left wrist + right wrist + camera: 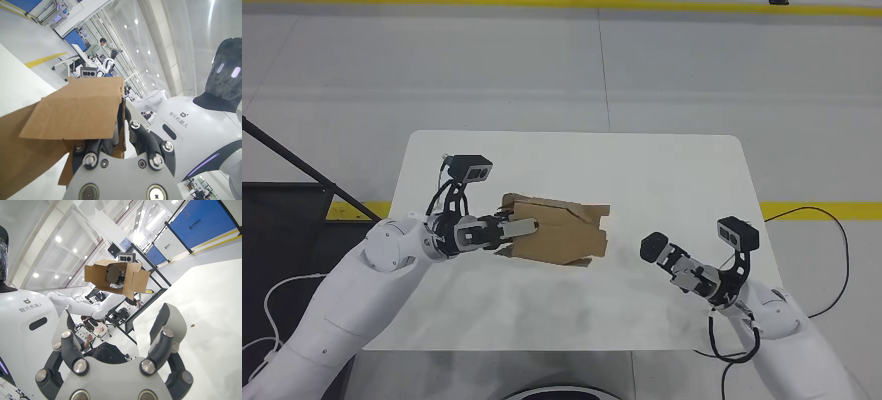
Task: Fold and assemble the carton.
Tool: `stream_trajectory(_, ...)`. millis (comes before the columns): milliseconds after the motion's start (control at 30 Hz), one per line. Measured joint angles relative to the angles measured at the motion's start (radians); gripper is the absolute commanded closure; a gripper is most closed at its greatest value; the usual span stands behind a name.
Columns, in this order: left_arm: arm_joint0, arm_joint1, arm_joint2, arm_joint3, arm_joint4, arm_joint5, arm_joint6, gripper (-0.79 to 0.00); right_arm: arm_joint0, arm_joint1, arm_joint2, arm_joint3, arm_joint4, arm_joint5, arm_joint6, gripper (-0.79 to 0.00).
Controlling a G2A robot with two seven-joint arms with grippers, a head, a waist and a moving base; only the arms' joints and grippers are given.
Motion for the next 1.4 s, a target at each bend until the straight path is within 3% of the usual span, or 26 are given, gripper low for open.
stream_trajectory(200,0.003,-0.001,0.000,-0.005,-0.001,0.004,0.006,0.000,0.001,0.000,-0.001,0.000,0.002,0.000,0.000,-0.785)
stream_trajectory(333,0.021,-0.009,0.003,-0.026,0.038,0.021,0.076,0.000,0.003,-0.004,0.002,-0.036,-0.045,0.013,-0.027,-0.785)
stream_trajectory(667,0.026,-0.029,0.014,-0.028,0.100,0.032,0.143,0.000,-0.006,-0.018,0.067,-0.150,-0.486,0.031,-0.163,-0.785)
stream_trajectory(967,0.028,-0.029,0.013,-0.031,0.104,0.038,0.148,0.000,-0.006,-0.018,0.069,-0.159,-0.446,0.033,-0.167,-0.785)
stream_trajectory(1067,0.037,-0.032,0.009,-0.045,0.124,0.060,0.170,0.000,-0.005,-0.021,0.101,-0.203,-0.559,0.026,-0.207,-0.785)
stream_trajectory(1300,0.040,-0.041,0.002,-0.033,0.100,0.081,0.133,0.000,-0.016,-0.032,0.137,-0.381,-1.037,0.018,-0.254,-0.785)
stream_trajectory(1400,0.041,-0.043,-0.004,-0.031,0.111,0.075,0.129,0.000,-0.015,-0.032,0.137,-0.377,-1.067,0.018,-0.253,-0.785)
